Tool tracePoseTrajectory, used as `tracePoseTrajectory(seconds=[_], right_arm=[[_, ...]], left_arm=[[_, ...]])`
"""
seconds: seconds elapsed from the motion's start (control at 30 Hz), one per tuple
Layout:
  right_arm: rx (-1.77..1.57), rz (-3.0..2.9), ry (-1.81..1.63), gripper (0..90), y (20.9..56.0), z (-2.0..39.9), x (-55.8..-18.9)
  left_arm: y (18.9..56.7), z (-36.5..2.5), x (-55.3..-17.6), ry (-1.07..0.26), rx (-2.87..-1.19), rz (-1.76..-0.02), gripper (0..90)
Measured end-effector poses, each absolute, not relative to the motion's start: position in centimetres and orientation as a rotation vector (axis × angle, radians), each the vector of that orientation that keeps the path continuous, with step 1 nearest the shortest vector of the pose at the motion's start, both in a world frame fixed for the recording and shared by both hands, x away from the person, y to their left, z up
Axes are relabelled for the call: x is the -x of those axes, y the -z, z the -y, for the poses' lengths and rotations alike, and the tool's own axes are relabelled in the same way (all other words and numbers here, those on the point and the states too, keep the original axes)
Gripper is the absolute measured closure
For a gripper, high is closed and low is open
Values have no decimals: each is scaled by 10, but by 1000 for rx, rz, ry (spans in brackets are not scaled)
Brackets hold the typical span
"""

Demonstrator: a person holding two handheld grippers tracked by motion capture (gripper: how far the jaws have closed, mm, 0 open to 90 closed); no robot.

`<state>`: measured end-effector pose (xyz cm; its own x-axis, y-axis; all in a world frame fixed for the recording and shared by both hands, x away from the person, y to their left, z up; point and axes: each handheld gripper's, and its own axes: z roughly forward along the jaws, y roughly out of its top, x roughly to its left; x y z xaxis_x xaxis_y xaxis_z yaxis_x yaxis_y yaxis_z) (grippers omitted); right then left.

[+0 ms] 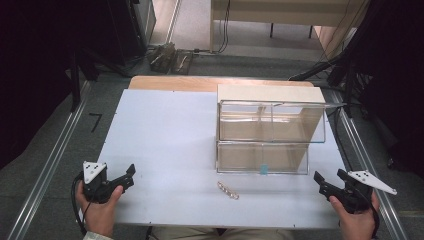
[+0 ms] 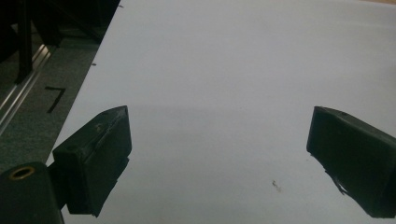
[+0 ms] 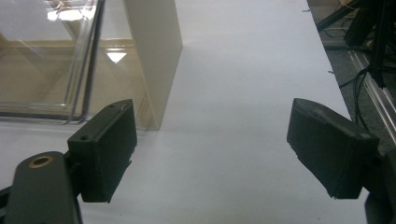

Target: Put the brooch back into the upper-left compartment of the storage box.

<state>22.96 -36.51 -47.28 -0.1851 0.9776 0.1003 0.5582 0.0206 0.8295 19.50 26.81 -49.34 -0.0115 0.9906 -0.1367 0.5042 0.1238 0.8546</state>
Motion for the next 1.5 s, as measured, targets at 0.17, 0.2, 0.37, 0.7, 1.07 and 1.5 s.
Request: tracePoseTrajectory(seconds=[0.17, 0.2, 0.37, 0.7, 1.07, 1.5], right_arm=[[-1555, -1791, -1080, 146, 471, 362, -222], [-1554, -1794, -1084, 147, 471, 362, -220], [-1554, -1837, -1086, 151, 476, 355, -214], [-1527, -1872, -1102, 179, 475, 342, -204], [-1500, -1913, -1131, 187, 477, 326, -197], [-1414, -2016, -1120, 192, 481, 304, -197]], left_arm=[[493, -268, -195, -788, -1484, -1625, 59], [493, -268, -195, -788, -1484, -1625, 59], [493, -268, -195, -787, -1481, -1624, 59], [493, -268, -195, -782, -1483, -1623, 59], [493, -268, -195, -782, -1486, -1621, 59], [493, -268, -195, -785, -1484, -1620, 59]])
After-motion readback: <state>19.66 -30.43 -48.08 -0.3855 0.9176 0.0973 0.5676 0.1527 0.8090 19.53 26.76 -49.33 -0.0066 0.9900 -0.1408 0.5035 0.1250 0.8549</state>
